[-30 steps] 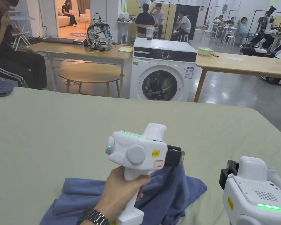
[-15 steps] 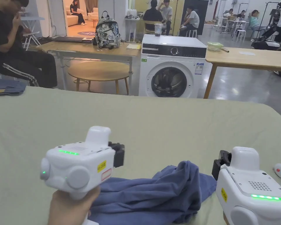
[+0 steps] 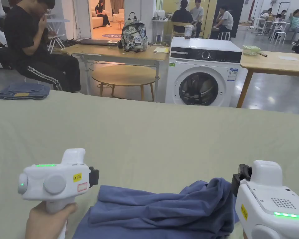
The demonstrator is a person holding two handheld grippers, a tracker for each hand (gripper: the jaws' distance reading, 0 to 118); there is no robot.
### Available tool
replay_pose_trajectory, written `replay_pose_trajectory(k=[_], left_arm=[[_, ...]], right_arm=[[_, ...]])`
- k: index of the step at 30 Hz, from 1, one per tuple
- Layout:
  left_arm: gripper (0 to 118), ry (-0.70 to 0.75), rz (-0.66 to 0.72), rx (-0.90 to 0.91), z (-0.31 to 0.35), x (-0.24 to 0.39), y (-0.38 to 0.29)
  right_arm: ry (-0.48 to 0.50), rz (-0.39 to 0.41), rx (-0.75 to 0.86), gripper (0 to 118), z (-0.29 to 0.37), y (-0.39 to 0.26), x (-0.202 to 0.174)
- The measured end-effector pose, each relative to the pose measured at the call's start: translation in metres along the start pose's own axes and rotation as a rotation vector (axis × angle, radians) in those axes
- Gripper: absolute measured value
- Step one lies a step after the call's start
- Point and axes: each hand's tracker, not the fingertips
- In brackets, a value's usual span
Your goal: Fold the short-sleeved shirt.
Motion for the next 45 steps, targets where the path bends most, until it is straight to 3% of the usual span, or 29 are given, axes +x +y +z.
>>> replay_pose_trajectory(k=[6, 8, 10, 18, 19, 22, 25, 34, 39, 41, 44, 45], left_arm=[[0, -0.003, 0.062, -0.195, -0.066, -0.021, 0.025], [32, -0.004, 0.074, -0.258, -0.086, -0.023, 0.028], [86, 0.008, 0.078, -0.305, -0.103, -0.022, 0.026], [82, 0.127, 0.004, -0.404, -0.160, -0.022, 0.018], [78, 0.148, -0.023, -0.396, -0.161, -0.017, 0.018], [52, 0.175, -0.129, -0.380, -0.165, -0.010, 0.016], [5, 0.097, -0.145, -0.387, -0.160, 0.003, 0.014], [1, 0.046, -0.135, -0.244, -0.118, 0.005, 0.020], [1, 0.027, -0.131, -0.174, -0.084, 0.009, 0.020], [1, 0.019, -0.121, -0.157, -0.068, 0.014, 0.017], [1, 0.022, -0.107, -0.142, -0.057, 0.013, 0.010], [1, 0.023, -0.103, -0.140, -0.053, 0.013, 0.010]], right_arm=[[-0.014, 0.000, -0.018, 0, -0.007, -0.004, 0.009], [-0.023, 0.000, -0.026, 0, -0.008, -0.006, 0.014], [-0.036, 0.004, -0.035, 0, -0.010, -0.010, 0.019], [-0.081, 0.008, -0.091, 0, -0.019, -0.025, 0.040], [-0.087, 0.010, -0.097, 0, -0.020, -0.026, 0.042], [-0.093, 0.000, -0.115, 0, -0.022, -0.030, 0.046], [-0.098, 0.003, -0.131, 0, -0.026, -0.033, 0.048], [-0.087, -0.019, -0.223, 0, -0.053, -0.026, 0.074], [-0.049, -0.041, -0.409, 1, -0.104, -0.023, 0.099], [-0.039, -0.018, -0.503, 21, -0.124, -0.024, 0.103], [-0.001, -0.011, -0.607, 71, -0.162, -0.042, 0.109], [0.025, -0.023, -0.627, 77, -0.171, -0.048, 0.110]])
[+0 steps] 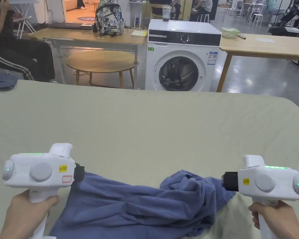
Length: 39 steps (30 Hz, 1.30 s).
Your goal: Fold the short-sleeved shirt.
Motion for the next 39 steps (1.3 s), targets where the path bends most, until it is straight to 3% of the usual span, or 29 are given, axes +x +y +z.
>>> replay_pose_trajectory(k=[3, 7, 10, 11, 12, 13, 18, 31, 39], left_arm=[[1, 0.017, -0.004, -0.009, 0.004, 0.001, -0.012], [1, 0.025, -0.006, -0.027, 0.002, -0.005, -0.020], [1, 0.030, -0.004, -0.028, 0.004, -0.007, -0.022], [1, 0.031, -0.004, -0.027, 0.005, -0.006, -0.023], [1, 0.034, -0.004, -0.023, 0.005, -0.007, -0.020], [1, 0.036, -0.004, -0.020, 0.006, -0.007, -0.020], [1, 0.041, -0.022, 0.010, 0.017, -0.002, -0.015], [1, 0.086, -0.031, 0.186, 0.094, -0.028, 0.029], [1, 0.175, -0.001, 0.286, 0.149, -0.070, 0.070]], right_arm=[[0.014, -0.059, -0.100, 77, -0.022, 0.002, 0.001], [0.030, -0.012, -0.164, 77, -0.048, -0.002, 0.001], [0.003, 0.007, -0.158, 48, -0.047, -0.007, -0.003], [0.001, 0.018, -0.137, 33, -0.041, -0.010, -0.005], [0.010, 0.022, -0.131, 8, -0.039, -0.011, -0.004], [0.031, 0.022, -0.134, 5, -0.038, -0.012, -0.001], [0.003, -0.029, -0.038, 4, -0.002, -0.022, -0.008], [-0.115, 0.088, 0.323, 4, 0.099, 0.019, -0.005], [-0.174, 0.115, 0.438, 4, 0.141, 0.049, -0.002]])
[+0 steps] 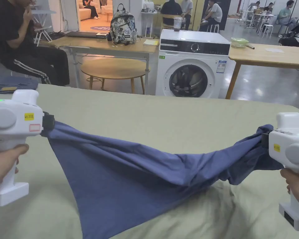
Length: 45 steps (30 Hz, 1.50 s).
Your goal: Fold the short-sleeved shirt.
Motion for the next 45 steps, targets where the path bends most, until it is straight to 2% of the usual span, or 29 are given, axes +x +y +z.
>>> replay_pose_trajectory(k=[17, 30, 36, 45], left_arm=[[1, 0.082, 0.072, 0.139, 0.030, -0.042, 0.117], [1, 0.113, 0.062, 0.234, 0.035, -0.034, 0.187], [1, 0.124, 0.055, 0.241, 0.025, -0.031, 0.178], [1, 0.092, 0.048, 0.137, -0.004, -0.032, 0.096]], right_arm=[[-0.016, -0.096, 0.201, 4, 0.038, 0.136, 0.005], [-0.071, -0.073, 0.285, 4, 0.020, 0.223, 0.001], [-0.071, -0.065, 0.281, 4, 0.016, 0.211, -0.002], [-0.063, -0.008, 0.157, 4, 0.002, 0.121, -0.007]])
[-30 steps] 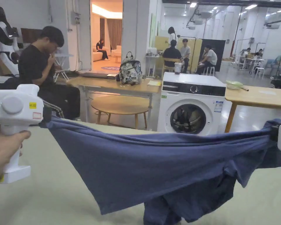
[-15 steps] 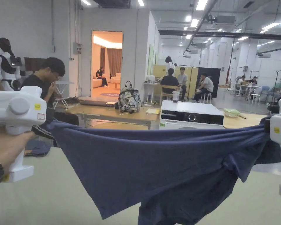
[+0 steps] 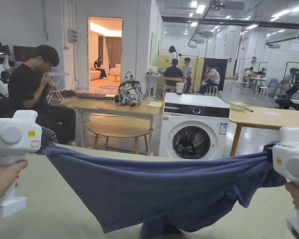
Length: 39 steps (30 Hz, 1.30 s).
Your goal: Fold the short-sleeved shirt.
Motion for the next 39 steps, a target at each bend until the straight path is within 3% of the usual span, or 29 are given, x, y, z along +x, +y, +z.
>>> replay_pose_trajectory(k=[18, 31, 39], left_arm=[[1, -0.071, 0.028, -0.157, 0.073, -0.016, -0.167], [1, -0.007, 0.087, -0.403, 0.073, -0.035, -0.296], [1, 0.021, 0.114, -0.475, 0.056, -0.039, -0.327]], right_arm=[[0.030, 0.052, -0.139, 4, 0.111, -0.157, 0.011], [0.047, 0.097, -0.360, 4, 0.128, -0.257, 0.003], [0.044, 0.077, -0.445, 4, 0.119, -0.286, -0.002]])
